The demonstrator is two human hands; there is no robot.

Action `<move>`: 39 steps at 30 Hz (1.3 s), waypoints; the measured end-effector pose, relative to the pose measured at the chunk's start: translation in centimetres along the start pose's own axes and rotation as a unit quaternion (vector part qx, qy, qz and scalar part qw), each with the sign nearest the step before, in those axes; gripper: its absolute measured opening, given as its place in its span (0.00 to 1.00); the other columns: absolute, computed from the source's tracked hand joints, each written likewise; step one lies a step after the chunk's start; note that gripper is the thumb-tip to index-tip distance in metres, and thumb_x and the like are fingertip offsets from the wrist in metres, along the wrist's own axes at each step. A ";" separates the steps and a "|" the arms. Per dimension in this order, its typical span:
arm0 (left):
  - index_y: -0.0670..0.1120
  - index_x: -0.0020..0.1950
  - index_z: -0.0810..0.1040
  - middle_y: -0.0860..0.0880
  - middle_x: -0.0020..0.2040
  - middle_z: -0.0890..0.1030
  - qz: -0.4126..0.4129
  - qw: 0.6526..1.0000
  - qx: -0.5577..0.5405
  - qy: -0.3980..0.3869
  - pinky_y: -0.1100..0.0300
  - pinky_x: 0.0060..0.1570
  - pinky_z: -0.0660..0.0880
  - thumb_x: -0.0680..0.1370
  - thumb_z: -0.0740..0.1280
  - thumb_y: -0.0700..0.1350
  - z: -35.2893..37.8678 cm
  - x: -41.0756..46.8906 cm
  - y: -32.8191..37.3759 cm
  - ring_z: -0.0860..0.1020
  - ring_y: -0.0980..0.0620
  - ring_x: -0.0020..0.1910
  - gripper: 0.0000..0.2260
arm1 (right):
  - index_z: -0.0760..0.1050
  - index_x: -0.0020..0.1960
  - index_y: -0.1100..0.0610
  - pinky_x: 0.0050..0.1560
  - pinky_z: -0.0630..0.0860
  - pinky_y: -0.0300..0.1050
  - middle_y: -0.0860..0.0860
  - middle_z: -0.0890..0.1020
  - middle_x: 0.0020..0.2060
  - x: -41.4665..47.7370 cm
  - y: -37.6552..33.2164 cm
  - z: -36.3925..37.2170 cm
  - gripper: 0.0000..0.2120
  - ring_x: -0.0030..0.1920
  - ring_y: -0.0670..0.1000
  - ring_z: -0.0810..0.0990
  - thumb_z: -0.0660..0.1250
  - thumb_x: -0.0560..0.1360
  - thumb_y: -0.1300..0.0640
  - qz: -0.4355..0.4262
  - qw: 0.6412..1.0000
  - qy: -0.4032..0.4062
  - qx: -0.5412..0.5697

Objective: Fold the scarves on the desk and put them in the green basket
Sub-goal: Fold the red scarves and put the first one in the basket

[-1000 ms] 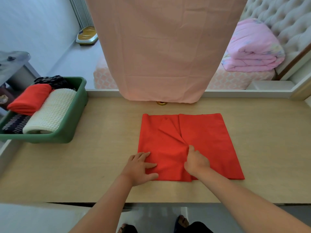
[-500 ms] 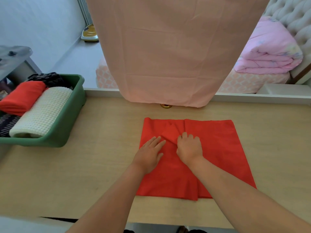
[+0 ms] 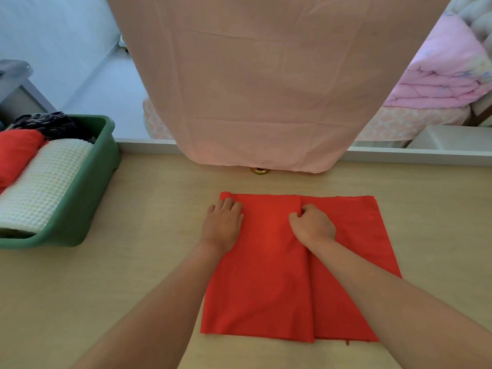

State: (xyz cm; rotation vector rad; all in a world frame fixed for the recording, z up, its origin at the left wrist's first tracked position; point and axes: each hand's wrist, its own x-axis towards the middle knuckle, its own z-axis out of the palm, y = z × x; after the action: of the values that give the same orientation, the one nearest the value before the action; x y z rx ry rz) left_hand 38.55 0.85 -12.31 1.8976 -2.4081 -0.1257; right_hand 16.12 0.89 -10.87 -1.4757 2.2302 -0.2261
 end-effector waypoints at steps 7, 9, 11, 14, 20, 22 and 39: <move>0.49 0.59 0.76 0.47 0.55 0.78 -0.015 0.997 0.072 0.001 0.51 0.56 0.63 0.81 0.59 0.44 1.1 5.2 -1.8 0.73 0.44 0.55 0.10 | 0.78 0.60 0.52 0.52 0.74 0.47 0.51 0.84 0.53 2.8 0.1 0.3 0.12 0.56 0.55 0.81 0.64 0.79 0.53 -0.022 0.994 0.070 0.080; 0.48 0.52 0.79 0.46 0.48 0.79 -0.045 0.996 0.067 0.038 0.51 0.52 0.62 0.79 0.62 0.41 1.2 5.6 -2.5 0.73 0.43 0.50 0.07 | 0.78 0.59 0.53 0.50 0.74 0.47 0.50 0.84 0.51 3.2 0.0 0.4 0.10 0.54 0.55 0.81 0.65 0.79 0.54 -0.050 0.989 0.100 0.093; 0.47 0.51 0.79 0.46 0.48 0.79 -0.077 0.993 0.061 0.065 0.51 0.51 0.63 0.76 0.63 0.38 1.5 5.3 -2.7 0.74 0.42 0.49 0.08 | 0.77 0.60 0.53 0.51 0.75 0.49 0.50 0.83 0.51 3.4 -0.1 0.8 0.11 0.53 0.55 0.80 0.66 0.78 0.56 -0.081 0.986 0.119 0.084; 0.46 0.60 0.77 0.45 0.60 0.77 -0.098 0.986 0.008 0.132 0.48 0.57 0.66 0.70 0.63 0.35 1.8 4.1 -1.5 0.73 0.41 0.56 0.19 | 0.74 0.64 0.55 0.54 0.74 0.54 0.53 0.79 0.56 3.0 0.3 1.7 0.18 0.56 0.57 0.77 0.68 0.74 0.58 -0.169 0.972 0.157 -0.031; 0.49 0.71 0.72 0.47 0.73 0.69 0.049 0.993 -0.098 0.054 0.46 0.68 0.66 0.79 0.57 0.50 4.2 -0.8 2.9 0.66 0.46 0.73 0.21 | 0.69 0.73 0.55 0.70 0.66 0.56 0.57 0.66 0.75 -2.0 1.7 4.8 0.27 0.74 0.58 0.65 0.64 0.75 0.54 -0.282 0.946 0.091 -0.130; 0.52 0.77 0.63 0.49 0.79 0.60 0.059 0.996 -0.062 -0.001 0.45 0.74 0.57 0.80 0.53 0.57 5.3 -2.4 2.2 0.56 0.48 0.78 0.25 | 0.60 0.78 0.53 0.77 0.57 0.56 0.55 0.57 0.79 -3.0 3.1 5.4 0.30 0.79 0.54 0.54 0.56 0.78 0.45 -0.271 0.952 0.035 -0.140; 0.53 0.80 0.53 0.47 0.81 0.50 0.133 0.989 -0.010 -0.065 0.45 0.76 0.50 0.78 0.52 0.69 3.7 -14.5 -0.4 0.47 0.47 0.80 0.35 | 0.49 0.81 0.50 0.77 0.48 0.53 0.53 0.46 0.80 -14.3 9.5 5.8 0.33 0.80 0.53 0.42 0.52 0.80 0.40 -0.274 0.941 -0.036 -0.194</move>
State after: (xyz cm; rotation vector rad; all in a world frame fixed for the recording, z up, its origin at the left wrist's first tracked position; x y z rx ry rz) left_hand 41.89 14.92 -16.12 1.5848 -2.7064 -0.2626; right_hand 15.55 18.40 -15.55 -2.2628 1.8242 0.1078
